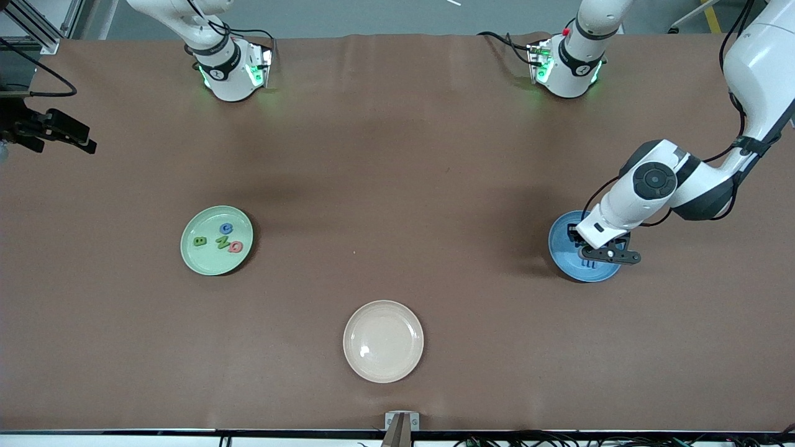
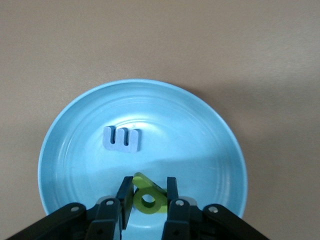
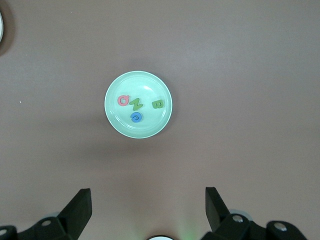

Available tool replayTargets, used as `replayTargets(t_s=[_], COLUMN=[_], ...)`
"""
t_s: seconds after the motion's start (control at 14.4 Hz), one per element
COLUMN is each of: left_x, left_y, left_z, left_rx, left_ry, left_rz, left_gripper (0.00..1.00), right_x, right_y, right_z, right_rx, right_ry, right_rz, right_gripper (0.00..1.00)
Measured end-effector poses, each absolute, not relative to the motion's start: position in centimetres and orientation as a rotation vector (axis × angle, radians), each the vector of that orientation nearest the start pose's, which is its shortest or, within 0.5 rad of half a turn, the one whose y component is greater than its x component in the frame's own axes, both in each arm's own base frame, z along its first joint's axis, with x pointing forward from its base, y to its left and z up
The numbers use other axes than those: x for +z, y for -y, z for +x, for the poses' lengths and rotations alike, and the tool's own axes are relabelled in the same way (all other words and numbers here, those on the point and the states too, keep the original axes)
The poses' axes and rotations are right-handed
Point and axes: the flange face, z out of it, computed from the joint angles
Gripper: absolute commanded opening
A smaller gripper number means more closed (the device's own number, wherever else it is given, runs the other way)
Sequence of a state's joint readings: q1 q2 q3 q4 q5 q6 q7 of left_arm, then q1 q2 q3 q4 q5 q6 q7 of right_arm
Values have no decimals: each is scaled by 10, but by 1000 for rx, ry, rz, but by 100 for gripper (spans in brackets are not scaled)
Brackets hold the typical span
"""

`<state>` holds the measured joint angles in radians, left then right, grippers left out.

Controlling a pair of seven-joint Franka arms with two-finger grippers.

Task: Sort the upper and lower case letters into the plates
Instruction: 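Carry the green d with the left gripper to the blue plate, then lower the d onto the blue plate and open the left gripper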

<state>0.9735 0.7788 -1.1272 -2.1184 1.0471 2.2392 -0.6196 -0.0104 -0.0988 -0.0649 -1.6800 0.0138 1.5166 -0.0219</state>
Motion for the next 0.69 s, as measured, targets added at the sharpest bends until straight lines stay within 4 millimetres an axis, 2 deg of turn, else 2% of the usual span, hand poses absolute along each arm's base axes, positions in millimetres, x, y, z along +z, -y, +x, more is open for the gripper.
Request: replayTargets(t_s=[0.21,0.55,0.69], left_x=[205,197,191], left_y=[60,70,67], left_z=[557,564,565], left_rx=[-64,-87,-90], left_ry=[-285,-309,-303], left_rz=[-3057,-3051,-3055], left_gripper=[14,14,14], right_x=[622,622,622], right_y=[39,39,39], right_z=[515,515,515], right_rx=[99,99,99], right_ry=[-82,-82,-82], right_rz=[-3116,-3116,-3116], right_gripper=[100,100,100])
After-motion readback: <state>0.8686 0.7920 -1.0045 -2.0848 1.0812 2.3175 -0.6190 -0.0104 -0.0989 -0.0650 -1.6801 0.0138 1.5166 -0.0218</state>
